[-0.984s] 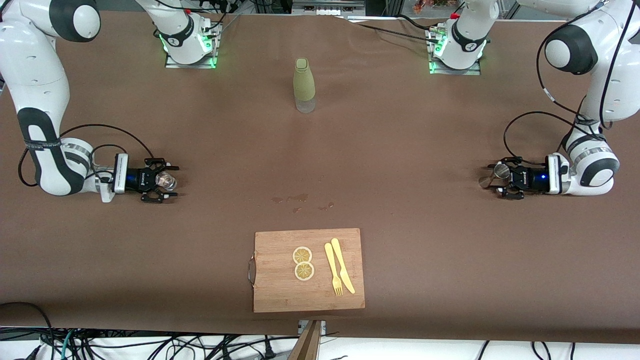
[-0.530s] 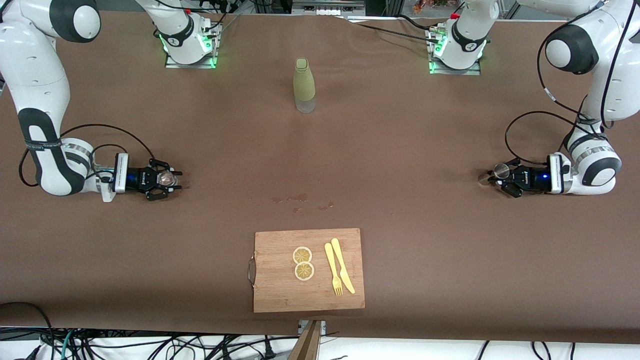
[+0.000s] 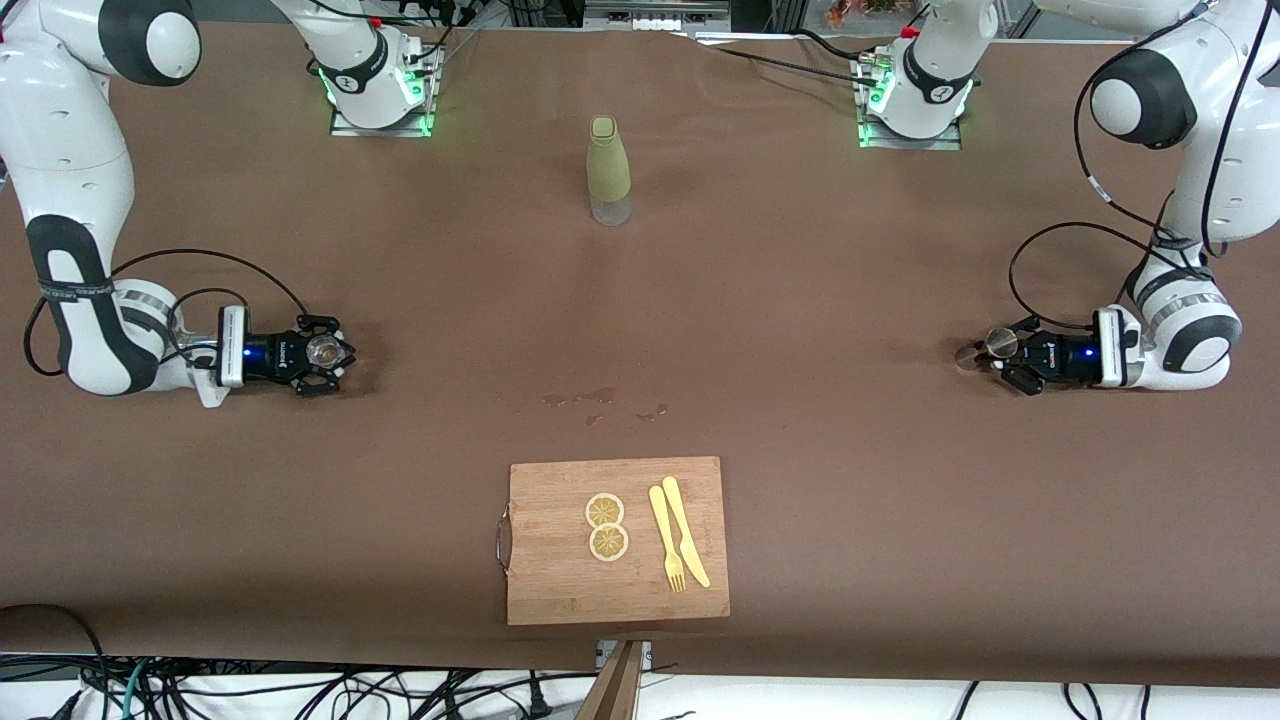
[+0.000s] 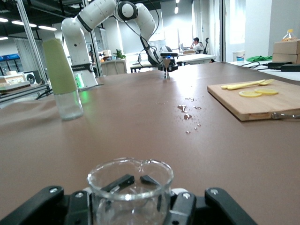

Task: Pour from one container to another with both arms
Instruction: 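Lift the glass with the right gripper while the left gripper brings the jigger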

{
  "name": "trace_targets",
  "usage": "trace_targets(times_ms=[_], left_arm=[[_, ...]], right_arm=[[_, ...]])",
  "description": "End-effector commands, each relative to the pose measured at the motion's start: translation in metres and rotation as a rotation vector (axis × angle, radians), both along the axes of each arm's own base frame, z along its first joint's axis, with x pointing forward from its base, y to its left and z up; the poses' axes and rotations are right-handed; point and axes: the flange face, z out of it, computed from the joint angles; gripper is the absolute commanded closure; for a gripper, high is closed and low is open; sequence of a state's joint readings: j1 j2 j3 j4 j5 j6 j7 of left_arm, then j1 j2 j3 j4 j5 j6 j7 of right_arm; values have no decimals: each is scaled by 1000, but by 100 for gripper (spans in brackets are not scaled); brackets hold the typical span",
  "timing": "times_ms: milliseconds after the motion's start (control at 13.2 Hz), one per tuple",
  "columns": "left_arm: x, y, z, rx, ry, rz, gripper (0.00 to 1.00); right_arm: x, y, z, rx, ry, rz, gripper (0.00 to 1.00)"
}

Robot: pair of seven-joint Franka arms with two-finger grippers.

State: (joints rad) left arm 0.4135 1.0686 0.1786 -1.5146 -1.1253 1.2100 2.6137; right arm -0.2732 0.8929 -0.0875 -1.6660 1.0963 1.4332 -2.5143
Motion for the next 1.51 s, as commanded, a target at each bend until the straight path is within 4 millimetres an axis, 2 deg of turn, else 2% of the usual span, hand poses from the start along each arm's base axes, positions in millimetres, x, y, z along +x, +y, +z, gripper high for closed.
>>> trace_targets(times_ms=[0, 151, 303, 530, 606, 681, 757, 984, 1211, 1287, 1438], left_arm=[[16, -15, 22, 4, -32, -10, 100], [34, -37, 39, 16, -21, -46, 100], [56, -77, 57, 9, -24, -79, 100], [87, -168, 63, -18, -38, -98, 100], [93, -199, 64, -5, -46, -116, 100], [99, -228, 65, 7, -46, -128, 100], [103, -251, 69, 21, -33, -135, 100], [107, -328, 66, 25, -20, -132, 100], [107, -385, 67, 27, -17, -110, 100], [105, -404, 71, 12, -2, -109, 100], [100, -434, 65, 17, 12, -89, 100]], right_arm=[[15, 13, 24, 68, 54, 32, 92], [34, 47, 48, 123, 57, 96, 92], [53, 89, 68, 152, 58, 140, 92], [79, 165, 94, 211, 23, 105, 92], [85, 191, 99, 216, 7, 81, 92], [92, 217, 113, 215, -20, 64, 92], [96, 241, 122, 193, -34, 46, 92], [103, 293, 154, 78, -1, 1, 92], [98, 347, 173, 10, -12, -20, 92], [96, 361, 176, -3, -21, -35, 92], [92, 386, 181, -31, -44, -64, 92]])
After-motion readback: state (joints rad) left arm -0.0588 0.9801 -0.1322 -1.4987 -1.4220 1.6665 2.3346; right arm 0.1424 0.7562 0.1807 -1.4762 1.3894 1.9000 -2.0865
